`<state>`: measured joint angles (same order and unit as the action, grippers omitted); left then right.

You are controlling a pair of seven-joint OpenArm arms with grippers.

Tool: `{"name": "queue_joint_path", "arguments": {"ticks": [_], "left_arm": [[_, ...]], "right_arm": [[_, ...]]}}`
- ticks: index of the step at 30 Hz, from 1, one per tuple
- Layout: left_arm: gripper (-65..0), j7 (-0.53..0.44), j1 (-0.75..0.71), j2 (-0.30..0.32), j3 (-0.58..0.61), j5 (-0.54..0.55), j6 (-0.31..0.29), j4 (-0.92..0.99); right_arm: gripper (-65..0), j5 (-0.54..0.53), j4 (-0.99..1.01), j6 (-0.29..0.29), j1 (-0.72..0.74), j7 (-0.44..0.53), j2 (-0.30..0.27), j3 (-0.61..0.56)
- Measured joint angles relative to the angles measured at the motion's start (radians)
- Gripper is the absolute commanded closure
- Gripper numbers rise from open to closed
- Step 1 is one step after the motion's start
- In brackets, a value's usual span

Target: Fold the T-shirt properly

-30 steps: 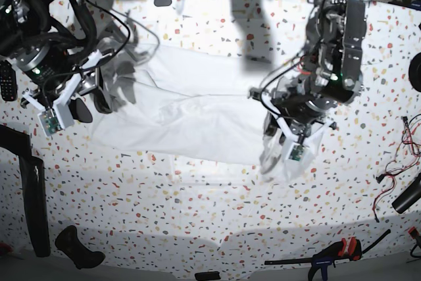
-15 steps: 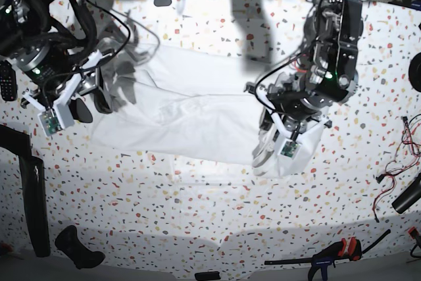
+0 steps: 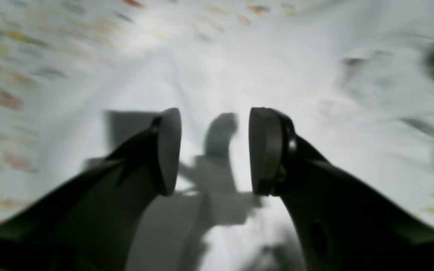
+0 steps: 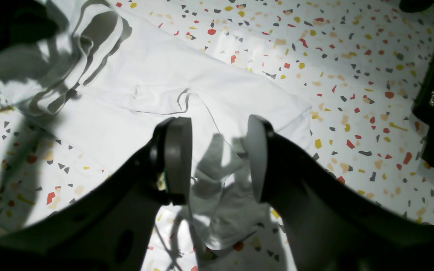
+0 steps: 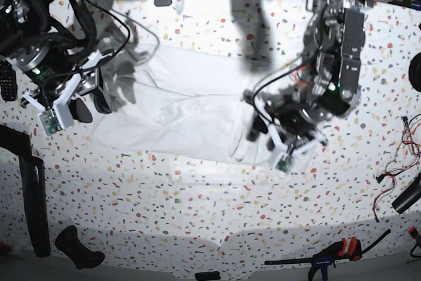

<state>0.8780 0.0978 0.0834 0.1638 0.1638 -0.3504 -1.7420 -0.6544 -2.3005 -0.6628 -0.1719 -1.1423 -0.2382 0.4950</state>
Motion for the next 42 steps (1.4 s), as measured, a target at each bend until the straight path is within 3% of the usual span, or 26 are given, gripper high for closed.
{"name": "queue_joint_path", "arguments": {"ticks": [3, 6, 8, 13, 17, 22, 24, 28, 33, 37, 42], "left_arm": [[-28.1, -0.069, 0.038, 0.018, 0.0, -0.119, 0.001, 0.0], [-28.1, -0.126, 0.038, 0.051, 0.0, -0.134, 0.086, 0.0], [-28.1, -0.154, 0.014, 0.058, -0.001, -0.137, 0.087, 0.001], [-27.9, -0.33, 0.01, -0.004, 0.031, -0.146, 0.086, 0.124], [-27.9, -0.325, 0.108, -0.076, 0.045, -0.144, 0.082, 0.345], [-27.9, -0.334, 0.213, -0.083, 0.04, -0.14, 0.088, 0.618], [-27.9, -0.353, 0.225, -0.084, 0.04, -0.126, 0.085, 0.668], [-27.9, -0.328, 0.234, -0.084, 0.041, -0.122, 0.085, 0.676], [-27.9, -0.325, 0.234, -0.084, 0.041, -0.092, 0.085, 0.676], [-27.9, -0.321, 0.234, -0.084, 0.041, -0.085, 0.085, 0.676], [-27.9, -0.321, 0.234, -0.084, 0.041, -0.084, 0.085, 0.676]], "right_arm": [[-24.1, -0.001, 0.0, 0.0, 0.0, 0.0, 0.0, 0.0], [-24.1, 0.0, 0.0, 0.0, 0.0, 0.0, 0.0, 0.0], [-24.1, 0.0, 0.0, 0.0, 0.0, 0.0, 0.006, 0.0], [-24.1, -0.003, 0.0, 0.0, 0.0, 0.0, 0.008, 0.0], [-24.1, 0.016, 0.0, 0.0, -0.005, 0.001, 0.008, 0.0], [-24.2, 0.116, 0.003, 0.0, -0.038, -0.001, 0.008, 0.0], [-24.2, 0.166, 0.029, 0.0, -0.033, 0.044, 0.008, 0.0], [-24.2, 0.255, 0.142, 0.003, -0.034, 0.178, 0.008, 0.0], [-24.2, 0.235, 0.331, 0.003, -0.02, 0.302, 0.008, 0.0], [-24.2, 0.24, 0.369, 0.003, 0.019, 0.306, 0.008, 0.0], [-24.2, 0.146, 0.368, 0.003, 0.073, 0.24, 0.008, 0.0]]}}
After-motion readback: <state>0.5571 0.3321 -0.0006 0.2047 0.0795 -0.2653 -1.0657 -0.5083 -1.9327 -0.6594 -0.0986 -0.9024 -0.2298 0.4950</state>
